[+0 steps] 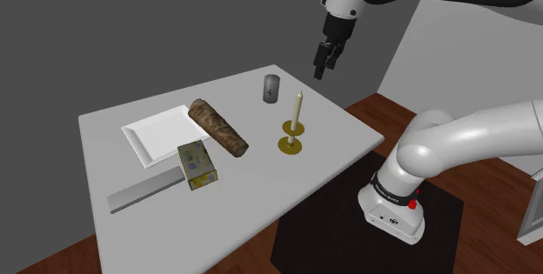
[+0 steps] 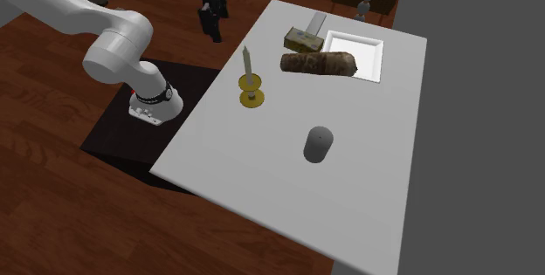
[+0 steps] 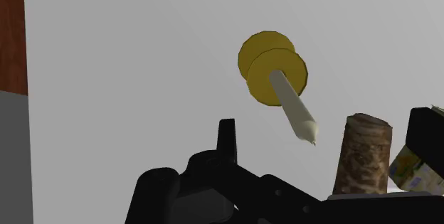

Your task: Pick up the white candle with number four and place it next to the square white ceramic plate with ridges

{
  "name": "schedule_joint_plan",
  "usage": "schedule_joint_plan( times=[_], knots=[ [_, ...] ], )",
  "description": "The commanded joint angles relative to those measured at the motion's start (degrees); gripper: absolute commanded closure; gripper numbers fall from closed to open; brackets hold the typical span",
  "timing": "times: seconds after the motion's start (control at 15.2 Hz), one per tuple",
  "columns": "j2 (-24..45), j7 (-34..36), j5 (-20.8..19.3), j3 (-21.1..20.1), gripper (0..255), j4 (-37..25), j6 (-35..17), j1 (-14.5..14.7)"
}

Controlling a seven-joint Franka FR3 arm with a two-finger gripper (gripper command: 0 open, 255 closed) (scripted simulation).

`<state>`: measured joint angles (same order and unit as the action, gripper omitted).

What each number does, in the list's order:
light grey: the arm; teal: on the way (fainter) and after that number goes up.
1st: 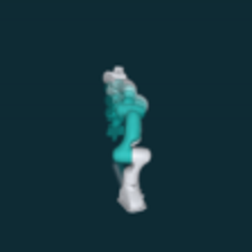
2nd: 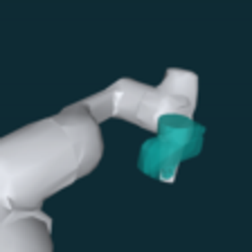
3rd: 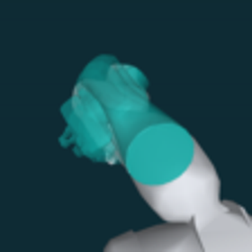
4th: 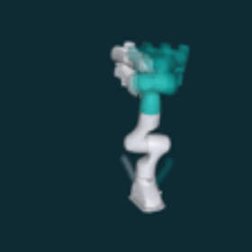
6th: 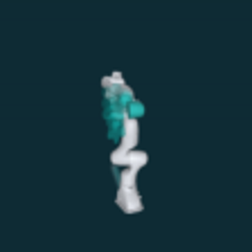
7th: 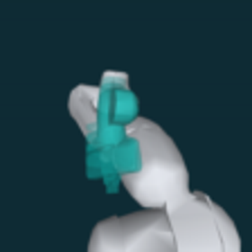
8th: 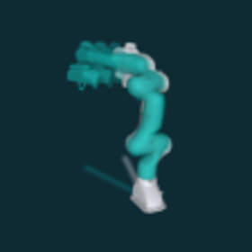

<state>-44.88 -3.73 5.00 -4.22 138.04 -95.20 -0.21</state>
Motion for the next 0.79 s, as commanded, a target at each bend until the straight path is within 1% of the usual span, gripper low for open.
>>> schedule_joint_plan(
  times=[0.0,0.4,0.73],
  knots=[
    [0.0,0.0,0.0,0.0,0,0.0,0.0,0.0],
    [6.64,-12.39,-2.96,6.86,0,2.33,-9.91,-0.2],
    [15.01,-22.77,-3.76,12.36,0,1.25,-17.85,0.25]
  ],
)
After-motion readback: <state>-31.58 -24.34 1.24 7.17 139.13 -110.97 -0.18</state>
